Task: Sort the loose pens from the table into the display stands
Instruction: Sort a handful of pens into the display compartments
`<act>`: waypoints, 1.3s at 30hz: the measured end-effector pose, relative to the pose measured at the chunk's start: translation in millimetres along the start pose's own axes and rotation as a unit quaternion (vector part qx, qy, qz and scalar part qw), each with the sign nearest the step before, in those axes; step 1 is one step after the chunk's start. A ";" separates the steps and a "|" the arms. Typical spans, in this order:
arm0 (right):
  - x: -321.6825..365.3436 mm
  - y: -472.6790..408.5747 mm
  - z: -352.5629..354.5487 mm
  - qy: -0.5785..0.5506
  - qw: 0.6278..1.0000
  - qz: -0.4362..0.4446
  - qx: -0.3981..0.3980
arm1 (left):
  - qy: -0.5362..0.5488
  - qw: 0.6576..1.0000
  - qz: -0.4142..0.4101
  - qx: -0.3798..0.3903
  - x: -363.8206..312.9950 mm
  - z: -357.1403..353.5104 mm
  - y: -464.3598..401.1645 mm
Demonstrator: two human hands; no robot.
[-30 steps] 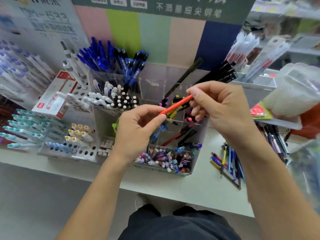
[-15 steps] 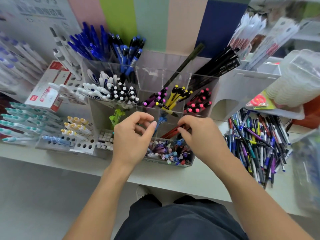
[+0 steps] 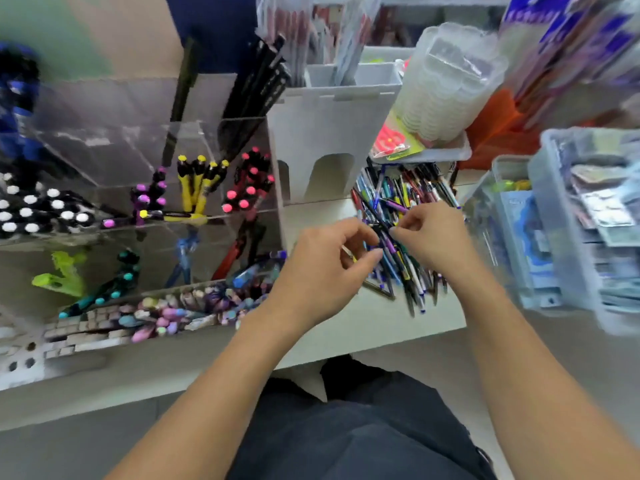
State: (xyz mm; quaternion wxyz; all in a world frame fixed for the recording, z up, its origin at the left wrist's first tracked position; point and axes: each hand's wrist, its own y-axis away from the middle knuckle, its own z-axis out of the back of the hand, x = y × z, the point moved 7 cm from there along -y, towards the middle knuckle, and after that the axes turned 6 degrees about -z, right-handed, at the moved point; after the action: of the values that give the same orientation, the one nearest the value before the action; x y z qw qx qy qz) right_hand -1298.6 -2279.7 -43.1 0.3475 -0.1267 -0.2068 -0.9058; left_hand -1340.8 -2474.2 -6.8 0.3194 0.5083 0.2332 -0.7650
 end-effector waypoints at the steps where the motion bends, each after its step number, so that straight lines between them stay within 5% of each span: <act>1: -23.1 -10.3 -15.6 0.011 0.999 -0.031 0.035 | -0.019 0.999 0.031 0.017 7.7 -24.3 -11.7; 3: -53.5 -21.9 -45.6 0.012 0.994 -0.066 0.083 | -0.105 0.982 0.154 0.029 48.6 -65.6 -29.3; 5: -67.5 -27.7 -64.5 0.003 0.995 -0.069 0.078 | -0.174 0.928 0.326 0.044 105.3 -92.7 -27.5; 8: -73.3 -33.4 -59.2 -0.025 0.999 -0.005 -0.039 | -0.052 0.861 0.503 -0.053 151.1 -118.5 -9.8; 10: -87.0 -46.4 -47.6 -0.043 0.994 -0.006 -0.100 | -0.017 0.848 0.513 -0.132 154.8 -128.0 -16.3; 14: -135.9 -93.7 -61.2 -0.061 0.988 -0.139 0.011 | 0.027 0.849 0.494 -0.183 149.4 -144.2 -44.6; 27: -128.9 -178.5 -80.5 -0.010 0.988 -0.151 0.036 | -0.172 0.821 0.537 -0.089 153.4 -153.0 -92.1; 34: -124.1 -153.0 -80.5 0.006 0.998 -0.056 0.019 | -0.174 0.839 0.502 -0.115 162.0 -139.9 -81.8; 36: -113.0 -161.6 -67.0 0.032 0.999 0.014 -0.040 | -0.178 0.847 0.488 -0.114 164.9 -133.2 -77.9; 39: -84.9 -186.7 -73.5 0.085 0.989 0.117 -0.005 | -0.181 0.860 0.466 -0.105 165.2 -129.4 -76.8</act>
State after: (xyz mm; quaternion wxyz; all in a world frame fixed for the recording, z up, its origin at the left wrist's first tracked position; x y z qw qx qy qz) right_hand -1370.5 -2139.1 -193.2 0.4670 -0.0741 -0.1557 -0.8673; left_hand -1361.3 -2374.7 -205.9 0.7266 0.3739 -0.0141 -0.5763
